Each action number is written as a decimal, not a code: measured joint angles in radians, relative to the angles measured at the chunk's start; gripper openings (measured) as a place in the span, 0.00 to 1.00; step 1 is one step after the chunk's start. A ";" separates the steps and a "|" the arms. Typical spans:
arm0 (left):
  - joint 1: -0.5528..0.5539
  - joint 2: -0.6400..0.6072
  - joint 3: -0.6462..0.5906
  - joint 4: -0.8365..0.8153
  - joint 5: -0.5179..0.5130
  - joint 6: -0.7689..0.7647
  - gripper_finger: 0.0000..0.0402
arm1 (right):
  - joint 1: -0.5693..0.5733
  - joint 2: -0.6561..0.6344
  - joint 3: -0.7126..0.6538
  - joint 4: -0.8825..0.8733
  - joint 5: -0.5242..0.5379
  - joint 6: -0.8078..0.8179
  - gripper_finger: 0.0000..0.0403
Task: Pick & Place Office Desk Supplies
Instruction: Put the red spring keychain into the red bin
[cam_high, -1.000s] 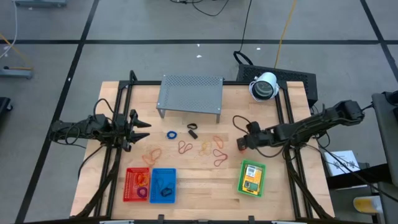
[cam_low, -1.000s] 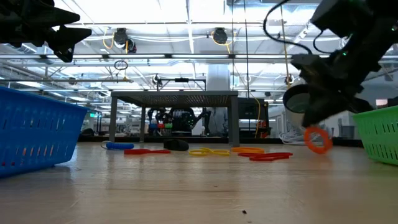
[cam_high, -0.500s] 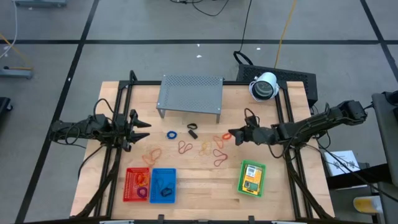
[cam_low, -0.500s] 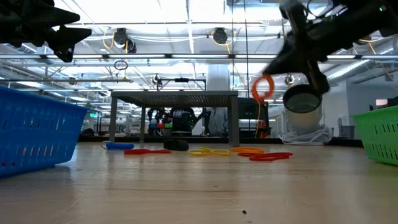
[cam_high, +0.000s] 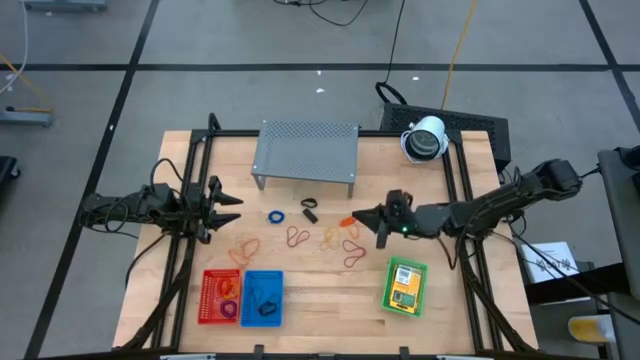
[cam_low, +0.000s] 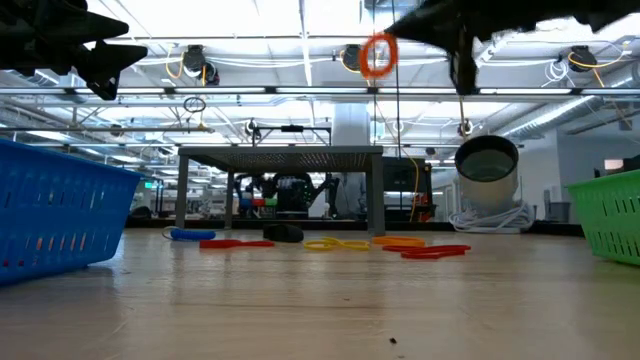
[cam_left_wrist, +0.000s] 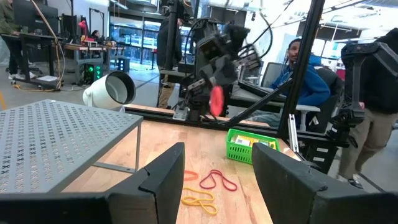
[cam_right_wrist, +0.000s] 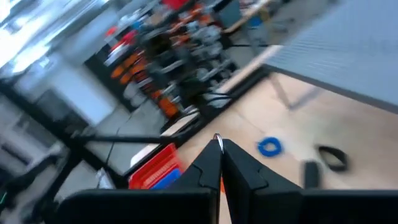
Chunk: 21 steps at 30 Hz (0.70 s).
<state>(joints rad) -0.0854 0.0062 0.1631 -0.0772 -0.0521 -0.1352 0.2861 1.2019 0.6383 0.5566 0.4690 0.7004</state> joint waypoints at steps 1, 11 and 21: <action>0.000 0.000 0.000 0.000 0.000 0.000 0.49 | 0.004 0.017 0.026 0.002 -0.022 -0.043 0.00; 0.000 0.000 0.000 0.000 0.000 0.000 0.49 | 0.026 0.240 0.352 -0.021 -0.219 -0.367 0.00; 0.000 0.000 0.000 0.000 0.000 0.000 0.49 | 0.025 0.574 0.798 -0.078 -0.396 -0.478 0.00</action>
<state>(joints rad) -0.0855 0.0061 0.1631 -0.0774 -0.0517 -0.1349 0.3107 1.7757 1.4363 0.4786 0.0729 0.2225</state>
